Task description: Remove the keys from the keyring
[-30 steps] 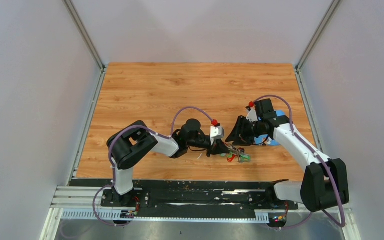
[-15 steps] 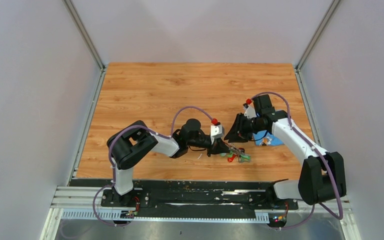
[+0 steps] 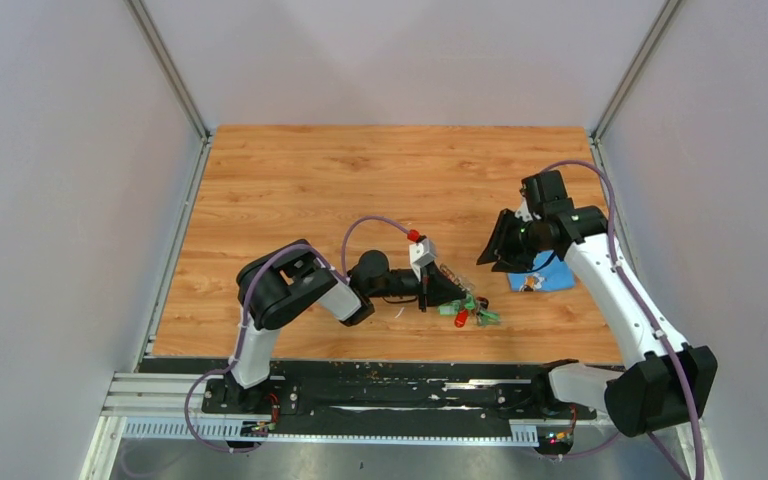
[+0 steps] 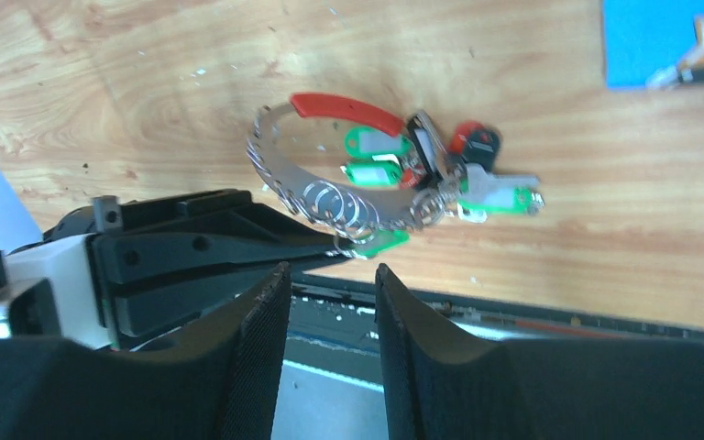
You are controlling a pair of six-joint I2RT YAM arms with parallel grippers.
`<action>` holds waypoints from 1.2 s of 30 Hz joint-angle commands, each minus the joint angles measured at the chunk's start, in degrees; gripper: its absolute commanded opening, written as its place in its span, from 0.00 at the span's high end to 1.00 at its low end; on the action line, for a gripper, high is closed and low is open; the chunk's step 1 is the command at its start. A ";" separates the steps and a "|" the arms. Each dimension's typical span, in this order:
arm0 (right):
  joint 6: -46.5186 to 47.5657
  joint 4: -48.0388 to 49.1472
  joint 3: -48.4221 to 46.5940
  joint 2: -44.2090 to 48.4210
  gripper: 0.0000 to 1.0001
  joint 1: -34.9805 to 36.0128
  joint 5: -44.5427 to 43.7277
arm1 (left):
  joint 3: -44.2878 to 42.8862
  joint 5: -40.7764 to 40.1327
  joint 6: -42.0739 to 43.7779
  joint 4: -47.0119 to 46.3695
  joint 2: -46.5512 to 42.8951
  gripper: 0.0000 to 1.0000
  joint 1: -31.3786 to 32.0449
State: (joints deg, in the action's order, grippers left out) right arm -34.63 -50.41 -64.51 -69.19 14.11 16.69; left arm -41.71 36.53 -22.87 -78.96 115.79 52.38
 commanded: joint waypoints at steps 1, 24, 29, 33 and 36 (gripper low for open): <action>-5.35 -12.00 1.17 1.53 0.60 -0.66 -3.27 | -0.37 -1.24 -1.98 -5.82 -0.15 1.00 0.91; -38.39 8.04 23.90 14.05 0.62 -0.37 0.61 | -1.92 0.62 8.90 16.02 -3.82 1.00 2.20; -36.20 13.51 26.51 12.25 0.62 1.33 0.12 | -2.27 1.18 9.06 16.67 -3.93 1.00 2.20; -34.57 19.78 30.36 12.56 0.62 2.08 0.70 | -2.45 1.54 8.84 16.82 -3.81 1.00 2.18; -33.24 21.35 31.58 12.88 0.62 2.24 0.20 | -2.74 1.83 8.07 16.84 -3.84 1.00 2.20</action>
State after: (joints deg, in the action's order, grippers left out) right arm -70.17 -33.80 -34.70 -56.82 15.35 17.93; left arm -43.03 37.28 -14.98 -62.13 113.27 54.24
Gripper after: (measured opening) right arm 0.377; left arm 0.007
